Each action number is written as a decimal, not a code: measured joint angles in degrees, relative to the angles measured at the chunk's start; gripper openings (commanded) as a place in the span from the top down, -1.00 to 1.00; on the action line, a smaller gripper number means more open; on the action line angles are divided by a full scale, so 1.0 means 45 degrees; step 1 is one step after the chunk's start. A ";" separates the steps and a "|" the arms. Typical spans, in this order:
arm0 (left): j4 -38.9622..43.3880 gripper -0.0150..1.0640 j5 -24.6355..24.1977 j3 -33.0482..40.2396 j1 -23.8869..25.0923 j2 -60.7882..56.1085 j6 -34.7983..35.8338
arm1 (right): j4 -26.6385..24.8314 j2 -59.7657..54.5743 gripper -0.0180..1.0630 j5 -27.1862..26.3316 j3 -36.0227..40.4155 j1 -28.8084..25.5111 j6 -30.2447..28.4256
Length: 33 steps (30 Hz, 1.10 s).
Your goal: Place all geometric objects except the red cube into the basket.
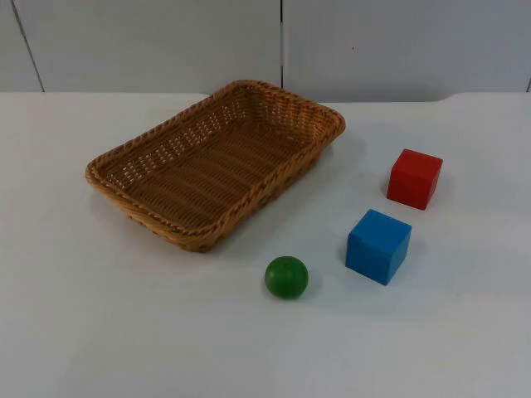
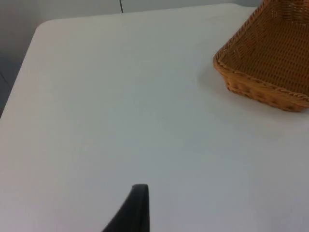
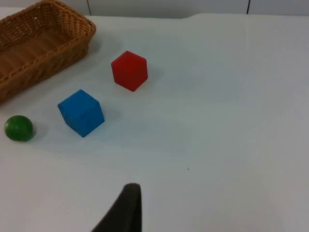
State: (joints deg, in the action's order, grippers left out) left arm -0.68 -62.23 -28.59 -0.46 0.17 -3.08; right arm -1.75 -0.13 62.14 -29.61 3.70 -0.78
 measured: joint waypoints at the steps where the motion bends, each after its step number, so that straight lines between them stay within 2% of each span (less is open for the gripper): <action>1: 0.0000 -0.96 0.0000 0.0000 0.0000 0.0000 0.0000 | 0.0000 0.0000 -0.96 0.0000 0.0000 0.0000 0.0046; 6: 0.0151 -0.96 0.0166 -0.0068 0.0000 0.0095 0.0086 | 0.0036 -0.0218 -0.96 -0.0026 -0.0216 0.0000 0.0339; 7: 0.0319 -0.96 0.0454 -0.0264 0.0000 0.0337 0.0299 | 0.0123 -0.0622 -0.96 -0.0127 -0.0529 0.0000 0.0378; 8: 0.0865 -0.96 0.1192 -0.0720 0.0000 0.0903 0.0834 | 0.0284 -0.1223 -0.96 -0.0340 -0.0934 0.0000 0.0417; 9: 0.0865 -0.96 0.1192 -0.0720 0.0000 0.0903 0.0834 | 0.0284 -0.1223 -0.96 -0.0340 -0.0934 0.0000 0.0417; 13: 0.2414 -0.96 0.3229 -0.2239 0.0000 0.3532 0.2113 | 0.1032 -0.4669 -0.96 -0.1713 -0.3037 0.0000 0.0468; 14: 0.2414 -0.96 0.3229 -0.2239 0.0000 0.3532 0.2113 | 0.1032 -0.4669 -0.96 -0.1713 -0.3037 0.0000 0.0468; 18: 0.2532 -0.96 0.4788 -0.3836 0.0000 0.6691 0.2391 | 0.1372 -0.7474 -0.96 -0.3469 -0.4897 0.0000 0.0488; 22: 0.2507 -0.96 0.5474 -0.4650 0.0000 0.8351 0.2415 | 0.1372 -0.8955 -0.96 -0.4358 -0.5714 0.0000 0.0495; 28: 0.2010 -0.96 0.5848 -0.4945 0.0000 1.0404 0.2289 | 0.1372 -1.0347 -0.96 -0.4601 -0.6372 0.0000 0.0495; 32: -0.0552 -0.96 0.5270 -0.4734 -0.0151 1.2648 -0.0177 | 0.1372 -1.0882 -0.96 -0.4789 -0.6595 0.0000 0.0410; 33: -0.0552 -0.96 0.5270 -0.4734 -0.0151 1.2648 -0.0177 | 0.1372 -1.0882 -0.96 -0.4789 -0.6595 0.0000 0.0410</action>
State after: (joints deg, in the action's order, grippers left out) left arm -3.16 -38.51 -49.90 -1.14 57.09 -3.88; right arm 4.42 -49.10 40.58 -59.29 3.70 1.07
